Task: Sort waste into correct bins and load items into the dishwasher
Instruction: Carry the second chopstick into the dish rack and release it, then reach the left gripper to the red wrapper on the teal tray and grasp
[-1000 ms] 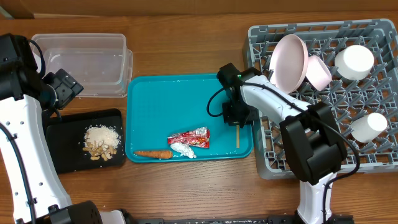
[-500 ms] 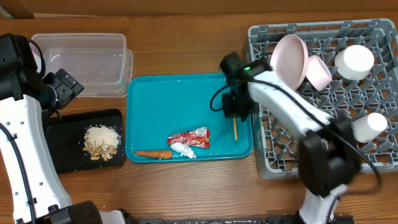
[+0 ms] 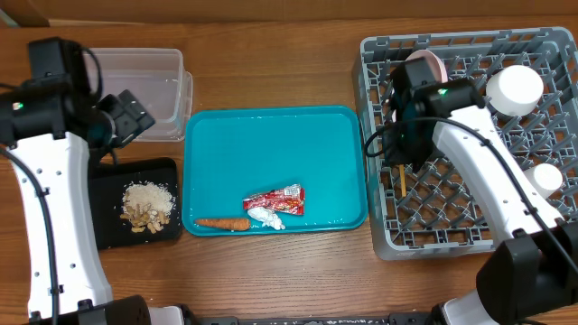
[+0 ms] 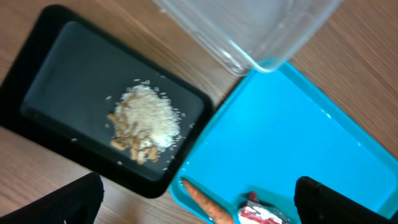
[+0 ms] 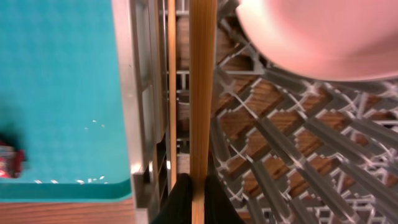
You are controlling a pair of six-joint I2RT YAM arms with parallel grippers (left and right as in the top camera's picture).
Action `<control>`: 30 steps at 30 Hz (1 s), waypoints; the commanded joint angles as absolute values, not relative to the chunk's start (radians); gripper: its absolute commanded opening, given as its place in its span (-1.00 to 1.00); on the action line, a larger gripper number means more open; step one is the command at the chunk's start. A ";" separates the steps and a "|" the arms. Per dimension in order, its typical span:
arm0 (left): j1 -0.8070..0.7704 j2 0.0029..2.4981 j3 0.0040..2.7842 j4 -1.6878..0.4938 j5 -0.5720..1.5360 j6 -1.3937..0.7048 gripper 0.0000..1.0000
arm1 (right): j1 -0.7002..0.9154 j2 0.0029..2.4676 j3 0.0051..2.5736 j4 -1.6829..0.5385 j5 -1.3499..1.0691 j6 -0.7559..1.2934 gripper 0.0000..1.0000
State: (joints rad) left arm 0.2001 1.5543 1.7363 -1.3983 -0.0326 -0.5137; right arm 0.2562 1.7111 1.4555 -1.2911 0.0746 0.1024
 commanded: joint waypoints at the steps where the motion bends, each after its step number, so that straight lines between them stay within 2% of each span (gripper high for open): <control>1: 0.118 1.550 1.749 -1.380 -0.025 -0.493 1.00 | 0.258 1.711 1.383 -1.234 0.077 0.062 -0.92; 4: 0.041 1.552 1.748 -1.371 -0.025 -0.474 1.00 | 0.258 1.711 1.348 -1.187 0.076 0.062 -0.90; 5: 0.012 1.556 1.747 -1.368 -0.025 -0.466 1.00 | 0.258 1.711 1.348 -1.182 0.076 0.062 -0.73; 6: -0.011 1.561 1.747 -1.367 -0.024 -0.459 1.00 | 0.258 1.711 1.349 -1.176 0.076 0.062 -0.42; 7: -0.038 1.568 1.747 -1.364 -0.024 -0.448 1.00 | 0.258 1.711 1.350 -1.171 0.073 0.062 -0.24; 8: -0.079 1.585 1.747 -1.363 -0.023 -0.432 1.00 | 0.258 1.709 1.351 -1.159 0.062 0.062 -0.17; 13: -0.224 1.684 1.747 -1.328 0.081 -0.316 0.99 | 0.228 1.668 1.432 -1.138 0.047 0.063 -0.11; 16: -0.308 1.754 1.747 -1.286 0.091 -0.220 1.00 | 0.157 1.614 1.514 -1.155 0.046 0.065 -0.10; 17: -0.331 1.774 1.747 -1.273 0.091 -0.192 1.00 | 0.122 1.595 1.533 -1.158 0.045 0.083 0.03; 19: -0.379 1.820 1.747 -1.251 0.091 -0.144 1.00 | 0.050 1.566 1.547 -1.162 -0.023 0.089 0.13; 24: -0.490 1.961 1.747 -1.278 0.091 0.032 1.00 | -0.141 1.549 1.544 -1.241 -0.152 0.108 0.15; 30: -0.546 2.105 1.747 -1.333 0.090 0.092 1.00 | -0.226 1.549 1.544 -1.270 -0.152 0.106 0.22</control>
State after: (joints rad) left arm -0.5316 2.0449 1.7363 -1.3174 0.0795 0.0196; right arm -0.2119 1.5536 1.5330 -1.2732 -0.1284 0.1020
